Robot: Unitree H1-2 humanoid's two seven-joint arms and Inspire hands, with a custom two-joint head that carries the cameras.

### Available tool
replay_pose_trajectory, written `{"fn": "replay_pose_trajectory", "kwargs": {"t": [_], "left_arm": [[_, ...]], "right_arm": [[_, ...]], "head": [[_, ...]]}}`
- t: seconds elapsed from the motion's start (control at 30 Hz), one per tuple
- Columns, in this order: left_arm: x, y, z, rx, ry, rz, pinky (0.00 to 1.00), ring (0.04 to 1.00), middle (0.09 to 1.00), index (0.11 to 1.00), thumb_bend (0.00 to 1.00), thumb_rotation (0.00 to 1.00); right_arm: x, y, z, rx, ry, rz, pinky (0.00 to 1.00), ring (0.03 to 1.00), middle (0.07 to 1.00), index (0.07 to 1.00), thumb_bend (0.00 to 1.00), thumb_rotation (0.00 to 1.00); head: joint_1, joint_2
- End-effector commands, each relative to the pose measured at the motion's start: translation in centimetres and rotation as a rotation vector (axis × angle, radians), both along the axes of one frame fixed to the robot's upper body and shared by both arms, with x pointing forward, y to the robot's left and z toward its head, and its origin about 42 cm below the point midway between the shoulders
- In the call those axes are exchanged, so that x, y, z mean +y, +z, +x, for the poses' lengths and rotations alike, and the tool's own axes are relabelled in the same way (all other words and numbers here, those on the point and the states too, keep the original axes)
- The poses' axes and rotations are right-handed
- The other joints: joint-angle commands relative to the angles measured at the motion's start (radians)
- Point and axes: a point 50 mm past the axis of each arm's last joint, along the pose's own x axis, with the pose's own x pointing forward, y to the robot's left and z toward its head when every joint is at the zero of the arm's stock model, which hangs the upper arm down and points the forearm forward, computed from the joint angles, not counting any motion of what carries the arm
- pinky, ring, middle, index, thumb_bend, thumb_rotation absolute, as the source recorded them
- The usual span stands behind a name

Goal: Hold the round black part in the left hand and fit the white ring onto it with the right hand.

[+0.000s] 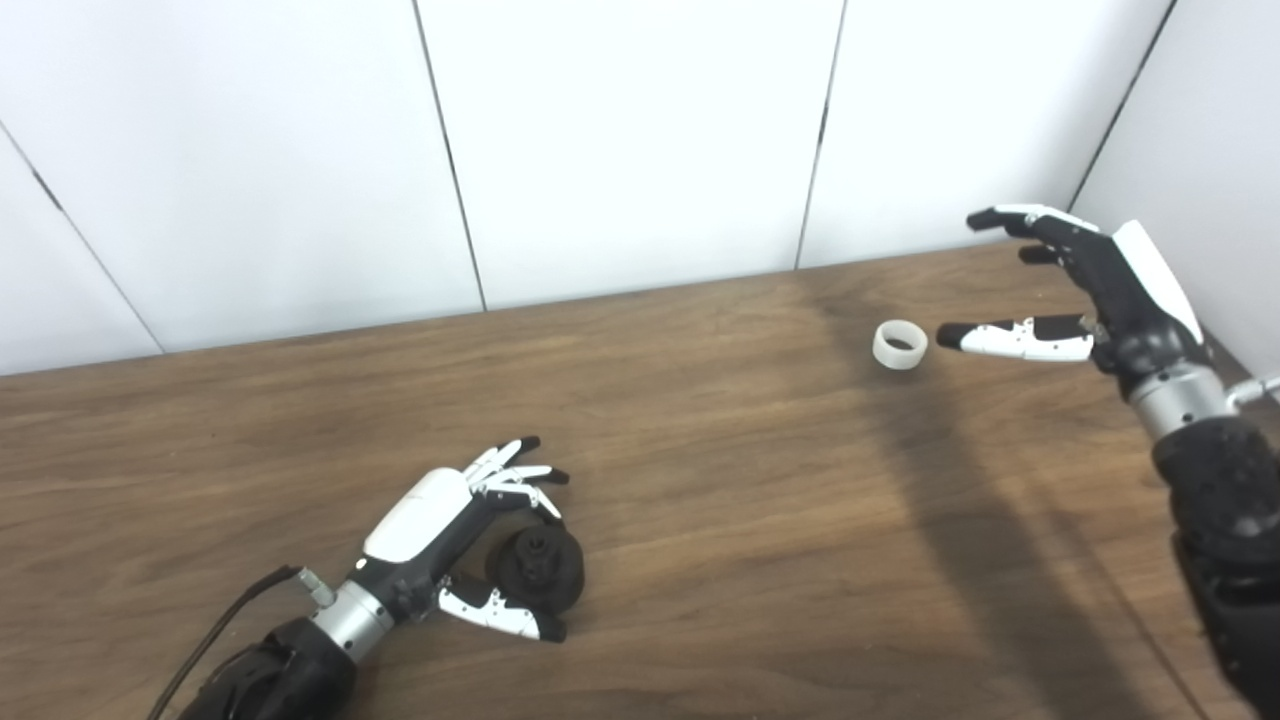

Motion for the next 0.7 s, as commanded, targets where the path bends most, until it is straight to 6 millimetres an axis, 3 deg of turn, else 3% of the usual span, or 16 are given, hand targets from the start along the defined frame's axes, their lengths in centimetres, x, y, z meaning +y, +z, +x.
{"fn": "replay_pose_trajectory", "kwargs": {"t": [0.0, 0.17, 0.47, 0.67], "left_arm": [[-0.3, 1.5, 0.5, -0.044, -0.031, -0.011, 1.00, 1.000, 0.850, 0.482, 0.52, 0.05], [-0.4, 1.6, 0.5, -0.046, -0.032, -0.023, 1.00, 0.997, 0.847, 0.482, 0.52, 0.05], [-0.2, 1.5, 0.1, -0.044, -0.031, -0.032, 1.00, 0.997, 0.848, 0.482, 0.52, 0.05], [-0.3, 1.4, -0.2, -0.043, -0.031, -0.042, 1.00, 0.993, 0.843, 0.482, 0.52, 0.05]], "right_arm": [[0.1, 2.8, 0.8, -0.055, 0.034, -0.125, 0.75, 0.842, 0.848, 0.715, 0.74, 0.16], [-0.2, 3.4, 2.5, 0.029, 0.071, -0.257, 0.79, 0.889, 0.846, 0.716, 0.81, 0.12], [0.4, 2.7, 6.3, 0.168, 0.126, -0.407, 0.81, 0.913, 0.856, 0.729, 0.89, 0.09], [1.6, 1.9, 9.1, 0.239, 0.132, -0.481, 0.80, 0.905, 0.850, 0.740, 0.88, 0.10]], "head": [[-0.009, 0.000], [-0.024, -0.006], [-0.050, -0.017], [-0.045, -0.023]]}}
